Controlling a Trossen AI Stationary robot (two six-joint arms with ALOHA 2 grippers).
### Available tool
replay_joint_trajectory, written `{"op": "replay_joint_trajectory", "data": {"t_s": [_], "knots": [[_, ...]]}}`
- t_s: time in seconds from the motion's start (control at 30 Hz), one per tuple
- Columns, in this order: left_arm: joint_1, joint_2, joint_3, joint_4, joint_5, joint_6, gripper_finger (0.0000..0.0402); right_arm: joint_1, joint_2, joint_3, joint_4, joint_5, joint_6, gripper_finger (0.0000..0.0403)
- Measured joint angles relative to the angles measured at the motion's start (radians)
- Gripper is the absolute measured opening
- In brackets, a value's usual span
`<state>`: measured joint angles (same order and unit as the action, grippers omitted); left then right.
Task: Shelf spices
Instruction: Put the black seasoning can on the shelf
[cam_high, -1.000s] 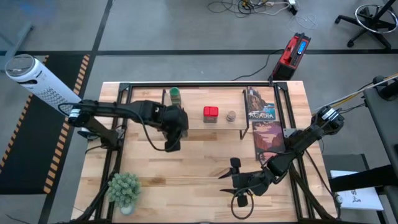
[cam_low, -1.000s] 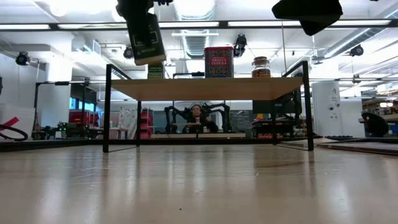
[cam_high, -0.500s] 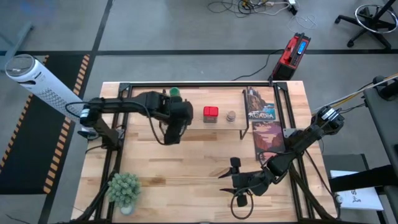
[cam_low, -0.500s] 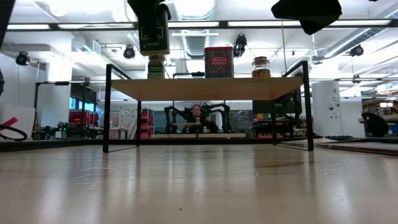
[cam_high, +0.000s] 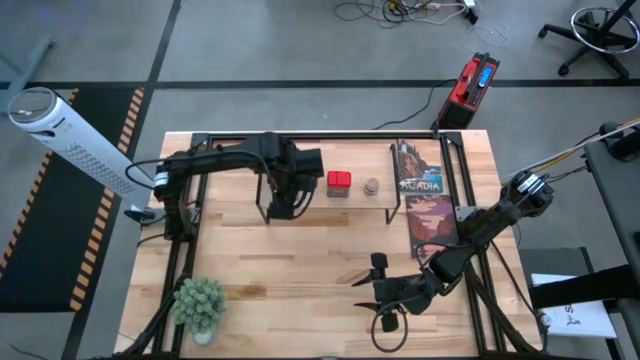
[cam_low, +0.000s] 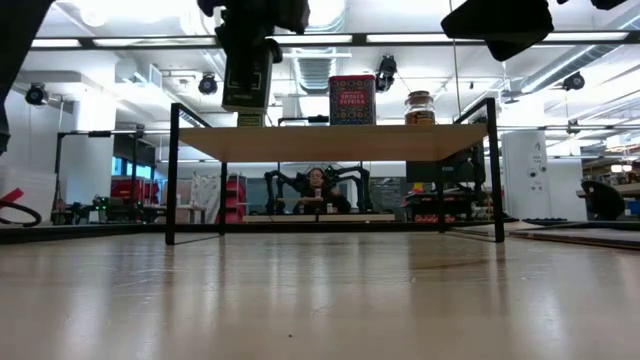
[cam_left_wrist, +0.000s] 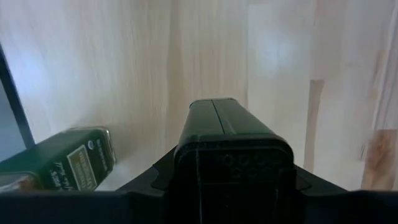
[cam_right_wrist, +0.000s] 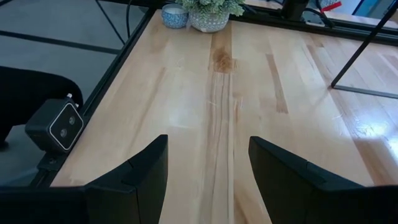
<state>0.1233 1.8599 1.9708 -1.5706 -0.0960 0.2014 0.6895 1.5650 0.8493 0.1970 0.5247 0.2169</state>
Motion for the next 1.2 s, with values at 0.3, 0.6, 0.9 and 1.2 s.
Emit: {"op": "replay_joint_trajectory", "data": {"t_s": [0.3, 0.6, 0.9, 1.2], "knots": [[0.051, -0.004, -0.011, 0.006, 0.003, 0.006, 0.013, 0.0, 0.0, -0.001, 0.0, -0.007, 0.001, 0.0199], [0.055, -0.03, -0.098, 0.076, 0.003, 0.003, 0.013, 0.009, 0.0, -0.002, 0.002, -0.008, 0.008, 0.0199], [0.06, -0.129, -0.273, 0.193, 0.003, 0.0, 0.013, 0.011, 0.0, -0.002, 0.011, -0.008, 0.01, 0.0199], [0.069, -0.167, -0.322, 0.251, 0.0, -0.011, 0.0157, 0.011, 0.0, -0.002, 0.025, -0.008, 0.002, 0.0199]]}}
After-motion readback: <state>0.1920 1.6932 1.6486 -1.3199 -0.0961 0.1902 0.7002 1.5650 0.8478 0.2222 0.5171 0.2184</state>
